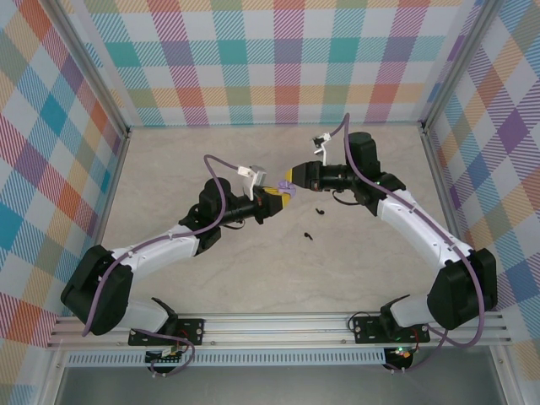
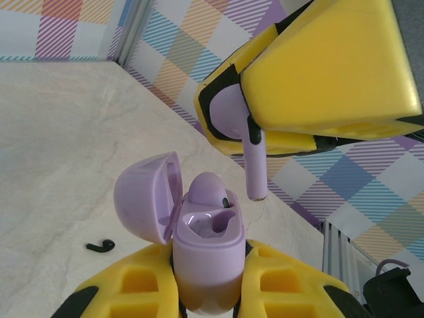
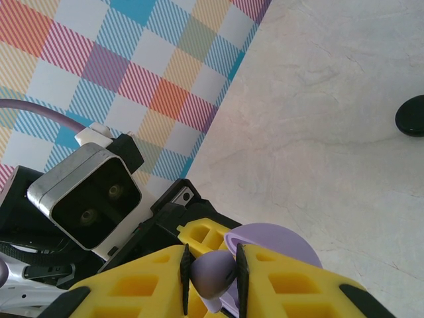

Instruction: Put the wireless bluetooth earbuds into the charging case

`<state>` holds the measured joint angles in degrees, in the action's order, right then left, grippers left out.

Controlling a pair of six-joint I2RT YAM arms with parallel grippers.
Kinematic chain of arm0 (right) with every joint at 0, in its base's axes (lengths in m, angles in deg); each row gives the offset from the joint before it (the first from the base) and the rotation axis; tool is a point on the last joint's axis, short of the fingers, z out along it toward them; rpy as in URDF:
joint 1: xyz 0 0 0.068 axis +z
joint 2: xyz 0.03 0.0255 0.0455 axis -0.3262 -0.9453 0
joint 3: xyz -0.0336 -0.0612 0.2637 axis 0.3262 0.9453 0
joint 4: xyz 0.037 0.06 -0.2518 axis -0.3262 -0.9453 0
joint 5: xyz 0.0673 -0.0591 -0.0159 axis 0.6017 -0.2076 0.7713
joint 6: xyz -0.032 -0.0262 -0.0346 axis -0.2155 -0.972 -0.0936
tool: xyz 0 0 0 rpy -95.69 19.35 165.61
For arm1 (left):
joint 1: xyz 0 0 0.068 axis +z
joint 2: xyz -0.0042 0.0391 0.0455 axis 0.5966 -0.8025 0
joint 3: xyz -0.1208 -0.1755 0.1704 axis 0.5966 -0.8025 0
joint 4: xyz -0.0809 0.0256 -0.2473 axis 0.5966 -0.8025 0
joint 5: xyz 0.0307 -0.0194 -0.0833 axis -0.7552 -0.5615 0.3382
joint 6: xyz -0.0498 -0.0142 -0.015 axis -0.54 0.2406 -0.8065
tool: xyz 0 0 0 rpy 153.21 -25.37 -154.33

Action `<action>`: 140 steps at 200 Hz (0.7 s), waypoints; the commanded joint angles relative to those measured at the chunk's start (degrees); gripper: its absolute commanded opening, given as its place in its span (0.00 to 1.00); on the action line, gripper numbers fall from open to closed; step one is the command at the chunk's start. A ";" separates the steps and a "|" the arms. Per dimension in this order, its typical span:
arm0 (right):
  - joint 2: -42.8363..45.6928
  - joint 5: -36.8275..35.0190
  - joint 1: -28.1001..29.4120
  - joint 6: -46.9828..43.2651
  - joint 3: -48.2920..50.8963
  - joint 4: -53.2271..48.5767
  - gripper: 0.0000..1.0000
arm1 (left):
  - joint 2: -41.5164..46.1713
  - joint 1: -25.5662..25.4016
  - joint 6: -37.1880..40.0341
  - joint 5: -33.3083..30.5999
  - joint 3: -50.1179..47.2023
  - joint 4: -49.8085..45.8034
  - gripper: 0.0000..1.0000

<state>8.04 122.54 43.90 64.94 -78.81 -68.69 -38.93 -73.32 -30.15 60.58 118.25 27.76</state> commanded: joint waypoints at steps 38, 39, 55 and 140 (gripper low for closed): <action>-1.11 -0.77 0.63 -2.69 -1.77 -1.32 0.27 | 0.34 -0.84 0.09 1.01 1.56 2.18 0.13; -1.11 -0.80 0.63 -2.72 -1.77 -1.38 0.27 | 0.32 -0.84 0.07 1.02 1.57 2.28 0.13; -1.20 -0.83 0.72 -2.87 -1.70 -1.66 0.27 | 0.43 -0.84 -0.27 1.05 1.41 2.97 0.13; -1.11 -1.74 1.39 -4.16 -1.33 -3.01 0.27 | 0.82 -0.84 -1.14 0.06 1.05 3.31 0.13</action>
<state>7.28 121.18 44.65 62.78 -78.83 -69.93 -38.93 -73.32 -30.45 60.53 118.25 27.83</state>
